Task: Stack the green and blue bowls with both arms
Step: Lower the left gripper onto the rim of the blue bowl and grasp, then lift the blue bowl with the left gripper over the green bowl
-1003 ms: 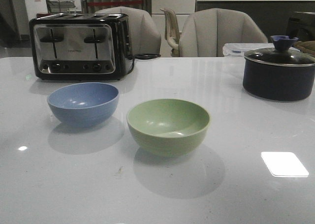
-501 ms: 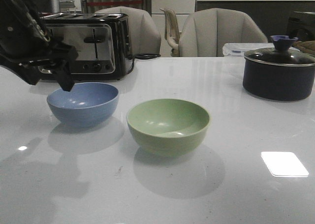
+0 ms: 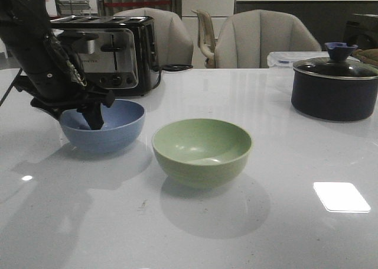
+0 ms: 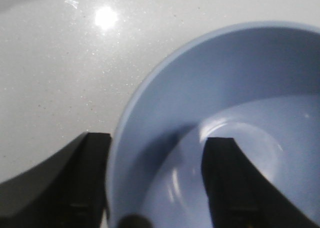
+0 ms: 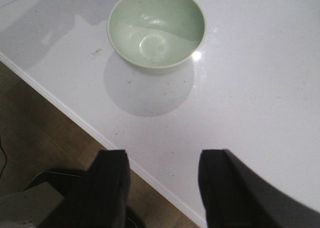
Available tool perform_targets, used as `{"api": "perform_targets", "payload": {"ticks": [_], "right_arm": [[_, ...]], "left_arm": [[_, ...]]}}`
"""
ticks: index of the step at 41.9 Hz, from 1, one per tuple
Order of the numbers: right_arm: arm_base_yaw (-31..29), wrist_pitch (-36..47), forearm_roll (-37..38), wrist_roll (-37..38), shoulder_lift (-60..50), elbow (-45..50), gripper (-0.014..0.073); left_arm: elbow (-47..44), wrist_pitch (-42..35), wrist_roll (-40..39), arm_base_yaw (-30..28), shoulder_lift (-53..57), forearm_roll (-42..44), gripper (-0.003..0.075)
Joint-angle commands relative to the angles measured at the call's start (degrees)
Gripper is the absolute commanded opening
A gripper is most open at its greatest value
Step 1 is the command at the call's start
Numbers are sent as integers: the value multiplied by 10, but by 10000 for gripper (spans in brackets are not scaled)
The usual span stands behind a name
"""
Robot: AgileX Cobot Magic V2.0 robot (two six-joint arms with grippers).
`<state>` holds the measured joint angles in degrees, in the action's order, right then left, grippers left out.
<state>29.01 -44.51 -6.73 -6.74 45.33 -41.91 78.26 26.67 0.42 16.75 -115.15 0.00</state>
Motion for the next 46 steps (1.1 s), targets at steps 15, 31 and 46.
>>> {"api": "perform_targets", "payload": {"ticks": [15, 31, 46], "right_arm": [[0, 32, 1, -6, -5, -15, 441], [0, 32, 1, -6, -5, -15, 441], [0, 32, 1, -6, -5, -15, 441]], "left_arm": [[19, 21, -4, 4, 79, 31, 101], [19, 49, -4, 31, 236, 0, 101], [19, 45, -4, 163, 221, -20, 101]]}}
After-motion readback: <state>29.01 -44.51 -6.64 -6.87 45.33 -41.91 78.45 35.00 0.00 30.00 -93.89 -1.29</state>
